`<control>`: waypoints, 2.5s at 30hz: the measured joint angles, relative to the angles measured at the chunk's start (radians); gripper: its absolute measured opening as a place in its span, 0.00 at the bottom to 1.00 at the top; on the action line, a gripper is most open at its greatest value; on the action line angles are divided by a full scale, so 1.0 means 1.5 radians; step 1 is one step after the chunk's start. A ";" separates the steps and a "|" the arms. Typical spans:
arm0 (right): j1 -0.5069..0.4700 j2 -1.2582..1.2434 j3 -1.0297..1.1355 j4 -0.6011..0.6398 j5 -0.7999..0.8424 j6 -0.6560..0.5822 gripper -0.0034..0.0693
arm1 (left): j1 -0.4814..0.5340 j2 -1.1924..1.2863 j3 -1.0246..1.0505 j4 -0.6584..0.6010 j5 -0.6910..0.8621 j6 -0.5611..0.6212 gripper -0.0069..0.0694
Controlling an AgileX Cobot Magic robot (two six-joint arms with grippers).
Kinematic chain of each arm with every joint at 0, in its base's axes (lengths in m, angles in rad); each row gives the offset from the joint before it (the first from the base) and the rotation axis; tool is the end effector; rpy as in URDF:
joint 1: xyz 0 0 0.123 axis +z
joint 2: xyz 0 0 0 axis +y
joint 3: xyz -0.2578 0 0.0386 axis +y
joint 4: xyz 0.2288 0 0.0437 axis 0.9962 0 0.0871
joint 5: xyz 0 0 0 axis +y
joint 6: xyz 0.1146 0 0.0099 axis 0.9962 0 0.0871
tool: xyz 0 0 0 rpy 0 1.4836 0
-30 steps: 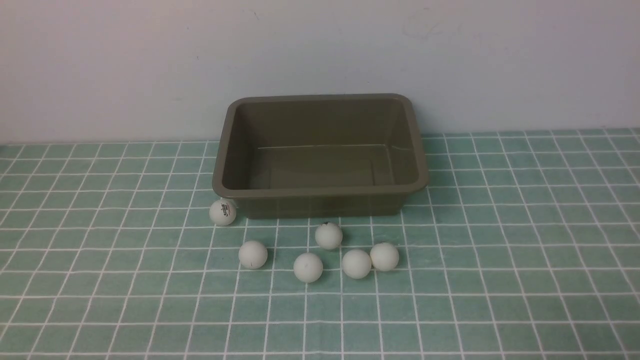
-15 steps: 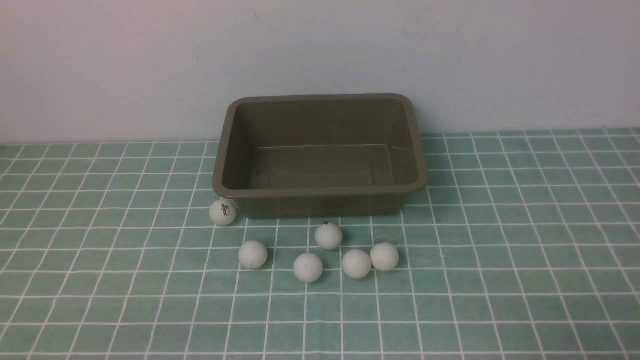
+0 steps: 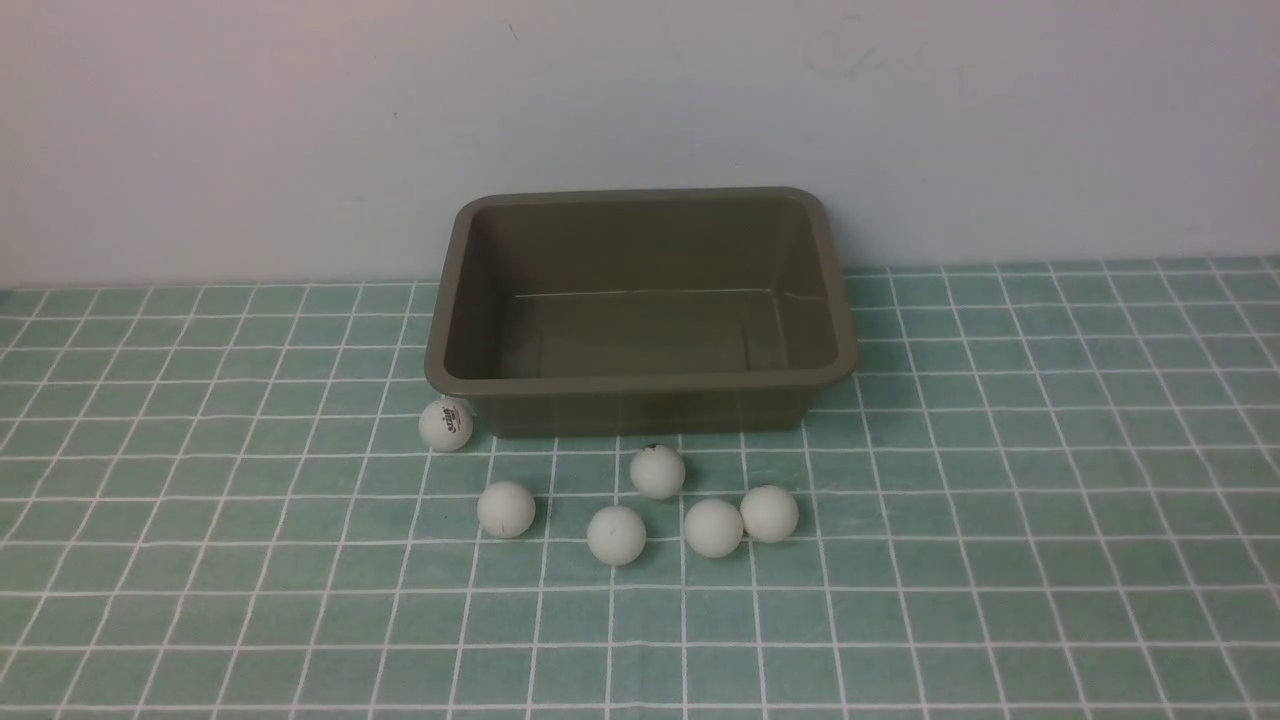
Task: Put the table tennis balls in the box on the green coffee tablecloth.
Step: 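Reach for and grasp a ping pong ball on the table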
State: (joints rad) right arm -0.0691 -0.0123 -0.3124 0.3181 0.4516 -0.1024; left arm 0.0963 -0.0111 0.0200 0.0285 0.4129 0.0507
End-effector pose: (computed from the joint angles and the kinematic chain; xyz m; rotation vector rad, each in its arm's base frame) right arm 0.0595 0.0117 0.2705 0.0960 1.5911 0.1997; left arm 0.0791 0.0090 0.1625 -0.0263 1.9071 0.1281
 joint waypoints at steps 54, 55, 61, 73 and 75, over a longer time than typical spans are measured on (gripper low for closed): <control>0.000 0.000 -0.180 0.011 0.339 0.001 0.58 | 0.000 0.000 0.005 -0.348 -0.118 -0.088 0.51; 0.000 0.000 -0.180 0.011 0.339 0.001 0.58 | 0.000 0.000 0.005 -0.350 -0.119 -0.088 0.51; 0.000 0.000 -0.180 0.016 0.341 -0.001 0.58 | 0.000 0.000 -0.004 -0.440 -0.158 -0.078 0.51; 0.000 0.000 -0.180 0.138 0.340 -0.152 0.58 | 0.000 0.044 -0.266 -0.463 0.148 0.183 0.51; 0.000 0.000 -0.180 0.150 0.339 -0.179 0.58 | 0.000 0.064 -0.285 -0.462 0.182 0.219 0.51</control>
State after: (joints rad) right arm -0.0691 -0.0123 -0.5821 0.5437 0.9608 -0.3710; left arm 0.0963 0.0856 -0.4070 -0.6639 0.6858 0.3793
